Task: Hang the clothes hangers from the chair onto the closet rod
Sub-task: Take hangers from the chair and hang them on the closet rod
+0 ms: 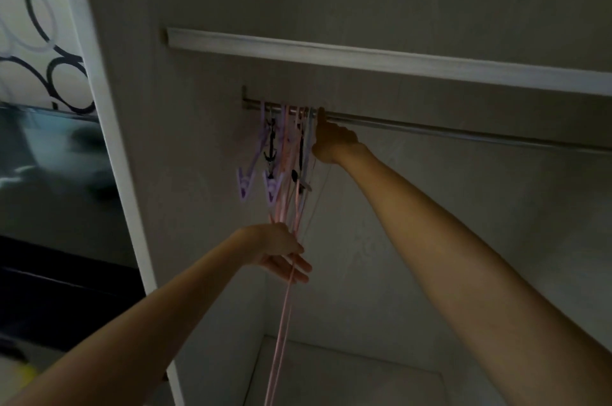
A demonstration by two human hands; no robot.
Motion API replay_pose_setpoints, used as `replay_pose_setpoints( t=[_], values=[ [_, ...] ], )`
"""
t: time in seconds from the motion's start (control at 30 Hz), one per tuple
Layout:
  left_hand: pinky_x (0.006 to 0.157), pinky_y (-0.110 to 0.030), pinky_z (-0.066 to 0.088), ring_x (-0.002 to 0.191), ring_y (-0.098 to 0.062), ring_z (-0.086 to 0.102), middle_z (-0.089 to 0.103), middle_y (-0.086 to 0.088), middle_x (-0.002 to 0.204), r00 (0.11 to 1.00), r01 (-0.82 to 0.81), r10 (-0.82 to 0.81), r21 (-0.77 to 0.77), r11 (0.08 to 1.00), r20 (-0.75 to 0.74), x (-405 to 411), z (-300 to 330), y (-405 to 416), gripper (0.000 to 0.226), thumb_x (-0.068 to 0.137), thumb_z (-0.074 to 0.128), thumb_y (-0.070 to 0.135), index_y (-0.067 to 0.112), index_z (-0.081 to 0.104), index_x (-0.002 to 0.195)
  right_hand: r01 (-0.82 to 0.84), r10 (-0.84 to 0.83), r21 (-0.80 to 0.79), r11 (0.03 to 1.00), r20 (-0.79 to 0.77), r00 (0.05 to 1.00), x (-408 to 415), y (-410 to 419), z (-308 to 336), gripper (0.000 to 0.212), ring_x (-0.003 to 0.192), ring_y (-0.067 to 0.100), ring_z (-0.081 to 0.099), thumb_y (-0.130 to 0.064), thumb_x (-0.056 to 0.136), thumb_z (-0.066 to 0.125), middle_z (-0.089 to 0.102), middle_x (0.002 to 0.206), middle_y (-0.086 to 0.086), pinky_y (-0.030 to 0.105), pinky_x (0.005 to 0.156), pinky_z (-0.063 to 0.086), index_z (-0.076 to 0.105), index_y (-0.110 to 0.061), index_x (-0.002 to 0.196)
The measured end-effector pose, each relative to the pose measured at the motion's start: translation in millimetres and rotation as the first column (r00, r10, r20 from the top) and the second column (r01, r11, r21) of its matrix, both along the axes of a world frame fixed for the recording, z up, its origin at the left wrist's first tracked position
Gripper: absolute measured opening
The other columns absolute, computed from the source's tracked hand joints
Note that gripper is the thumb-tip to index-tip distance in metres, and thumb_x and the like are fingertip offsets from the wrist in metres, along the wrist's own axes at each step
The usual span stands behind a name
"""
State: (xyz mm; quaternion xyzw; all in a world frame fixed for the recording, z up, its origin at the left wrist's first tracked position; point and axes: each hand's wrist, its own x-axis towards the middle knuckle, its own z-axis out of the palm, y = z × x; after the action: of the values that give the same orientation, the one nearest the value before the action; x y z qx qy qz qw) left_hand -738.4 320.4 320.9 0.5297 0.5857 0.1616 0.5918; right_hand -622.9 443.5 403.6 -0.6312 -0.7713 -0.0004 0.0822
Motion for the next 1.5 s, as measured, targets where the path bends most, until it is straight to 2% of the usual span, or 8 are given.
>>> replay_pose_setpoints(
  t=[0.23, 0.3, 0.4, 0.53, 0.7, 1.03, 1.23, 1.5],
  values=[
    [0.092, -0.035, 0.049, 0.123, -0.025, 0.056, 0.059, -0.008, 0.132, 0.972, 0.179, -0.195, -0.125, 0.976, -0.128, 2, 6, -18, 0.038, 0.100, 0.041, 0.017, 0.000, 0.047, 0.133, 0.056, -0.131, -0.249, 0.967, -0.293, 0.947, 36, -53, -56, 0.034, 0.093, 0.030, 0.066, -0.011, 0.096, 0.039, 0.051, 0.132, 0.024, 0.033, 0.077, 0.055, 0.044, 0.003, 0.126],
    [0.102, -0.035, 0.044, 0.126, -0.020, 0.054, 0.058, -0.003, 0.134, 0.946, 0.250, -0.274, -0.145, 0.957, -0.176, 8, 5, -26, 0.038, 0.099, 0.043, 0.021, 0.005, 0.050, 0.133, -0.064, -0.186, -0.679, 0.732, -0.289, 0.939, 52, -77, -77, 0.017, 0.058, 0.019, 0.069, -0.005, 0.097, 0.040, 0.061, 0.112, 0.022, 0.024, 0.052, 0.056, 0.055, -0.002, 0.091],
    [0.109, -0.036, 0.035, 0.130, -0.016, 0.049, 0.055, 0.002, 0.137, 0.925, 0.292, -0.323, -0.173, 0.941, -0.200, 25, -6, -42, 0.037, 0.099, 0.041, 0.024, 0.013, 0.052, 0.132, -0.283, 0.025, -0.939, 0.196, -0.283, 0.959, 76, -118, -105, 0.019, 0.074, 0.010, 0.071, 0.000, 0.096, 0.043, 0.063, 0.103, 0.004, 0.020, 0.065, 0.057, 0.056, -0.012, 0.102],
    [0.105, -0.032, 0.036, 0.126, -0.011, 0.050, 0.057, 0.004, 0.133, 0.906, 0.293, -0.331, -0.172, 0.941, -0.265, 52, -34, -64, 0.035, 0.098, 0.044, 0.031, 0.021, 0.057, 0.129, -0.411, 0.014, -0.911, 0.026, -0.411, 0.912, 101, -165, -137, 0.026, 0.092, 0.008, 0.068, -0.008, 0.098, 0.041, 0.063, 0.113, -0.002, 0.019, 0.076, 0.056, 0.051, -0.011, 0.122],
    [0.069, -0.021, 0.040, 0.091, -0.007, 0.052, 0.060, 0.012, 0.092, 0.956, 0.143, -0.149, -0.043, 0.989, -0.254, 81, -66, -78, 0.013, 0.092, 0.055, 0.034, 0.025, 0.063, 0.096, -0.502, -0.227, -0.846, 0.182, -0.533, 0.815, 129, -200, -152, 0.023, 0.080, 0.001, 0.068, -0.019, 0.100, 0.037, 0.072, 0.097, -0.009, 0.011, 0.062, 0.053, 0.058, -0.018, 0.110],
    [0.059, -0.022, 0.044, 0.098, -0.023, 0.065, 0.064, -0.014, 0.123, 0.975, 0.024, 0.058, 0.363, 0.931, -0.213, 100, -4, -29, 0.028, 0.095, 0.049, 0.012, -0.001, 0.062, 0.117, -0.266, -0.313, -0.672, 0.691, -0.610, 0.728, 182, -176, -94, 0.013, 0.054, 0.002, 0.062, -0.011, 0.098, 0.043, 0.063, 0.082, 0.003, 0.016, 0.056, 0.053, 0.049, -0.012, 0.110],
    [0.092, -0.043, 0.052, 0.104, -0.034, 0.064, 0.067, -0.017, 0.114, 0.968, -0.071, 0.214, 0.680, 0.730, -0.129, 85, 52, 42, 0.024, 0.090, 0.054, 0.012, 0.009, 0.070, 0.108, -0.076, -0.238, -0.371, 0.926, -0.727, 0.644, 157, -104, -28, 0.013, 0.037, 0.003, 0.052, -0.008, 0.096, 0.043, 0.058, 0.068, 0.004, 0.014, 0.044, 0.046, 0.049, -0.013, 0.106],
    [0.103, -0.029, 0.038, 0.126, -0.023, 0.045, 0.048, -0.004, 0.139, 0.908, 0.110, 0.340, 0.922, 0.372, -0.246, 75, 80, 103, 0.042, 0.095, 0.049, 0.023, 0.020, 0.046, 0.136, 0.071, -0.371, -0.394, 0.916, -0.768, 0.523, 114, -19, -21, 0.032, 0.053, 0.016, 0.057, -0.012, 0.100, 0.037, 0.062, 0.069, 0.010, 0.022, 0.051, 0.048, 0.045, 0.001, 0.128]
  ],
)
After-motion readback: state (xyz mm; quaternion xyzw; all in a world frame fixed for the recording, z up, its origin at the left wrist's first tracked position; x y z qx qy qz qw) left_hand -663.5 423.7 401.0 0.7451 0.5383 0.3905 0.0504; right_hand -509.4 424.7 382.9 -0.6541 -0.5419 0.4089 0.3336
